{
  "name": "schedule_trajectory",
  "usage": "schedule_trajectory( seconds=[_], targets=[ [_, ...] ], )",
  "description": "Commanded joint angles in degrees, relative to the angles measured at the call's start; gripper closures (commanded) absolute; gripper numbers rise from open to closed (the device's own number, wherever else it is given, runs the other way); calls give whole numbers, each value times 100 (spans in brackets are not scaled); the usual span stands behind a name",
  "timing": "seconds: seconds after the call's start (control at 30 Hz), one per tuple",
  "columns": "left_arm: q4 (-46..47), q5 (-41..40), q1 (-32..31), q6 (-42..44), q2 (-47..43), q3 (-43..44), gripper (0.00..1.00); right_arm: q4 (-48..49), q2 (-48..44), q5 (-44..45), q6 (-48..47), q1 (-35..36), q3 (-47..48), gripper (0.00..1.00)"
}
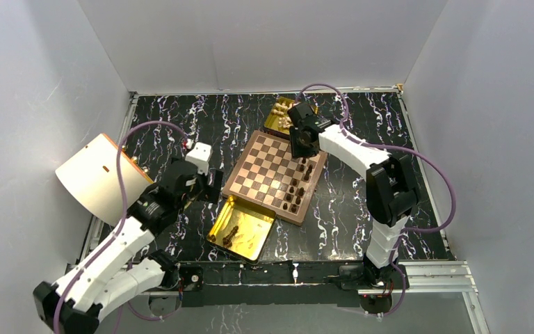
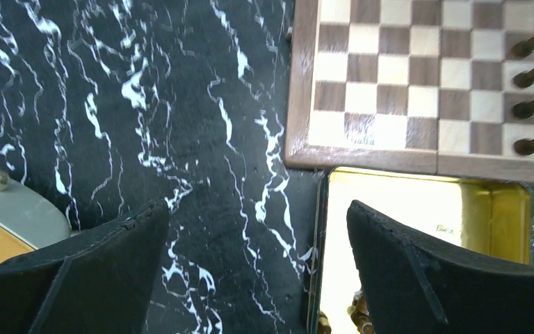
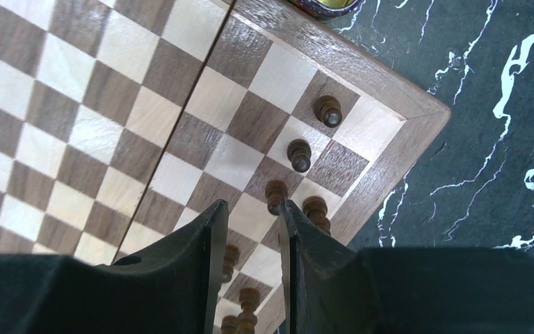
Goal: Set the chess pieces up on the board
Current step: Place the chess piece on the chessboard, then pick up the chess piece from the storage box.
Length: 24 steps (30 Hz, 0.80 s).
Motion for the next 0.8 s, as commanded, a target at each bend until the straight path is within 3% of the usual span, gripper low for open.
schedule_trajectory(
  seconds=[0.0, 0.23, 0.33, 0.4, 0.5, 0.77],
  targets=[
    [-661, -21, 13, -271, 698, 596, 4, -147, -662, -243, -29, -35, 376, 57],
    [-1738, 1331, 15, -616, 1953, 1415, 11, 710, -1943, -957, 209, -28, -842, 59],
    [-2196, 1703, 2, -886, 2558, 1659, 25, 1089, -2549, -1073, 312, -29, -1448, 59],
    [-2360, 2014, -27, -1042, 2751, 1724, 42, 1275, -2897, -1069, 326, -34, -1757, 60],
    [-2403, 1940, -196, -1388, 2793, 1705, 53, 1496, -3317, -1027, 331, -36, -2127, 62],
    [-2367, 1188, -1312, -2315, 3341, 1538, 59, 1433, -4054, -980, 175, -39, -2461, 62]
  ],
)
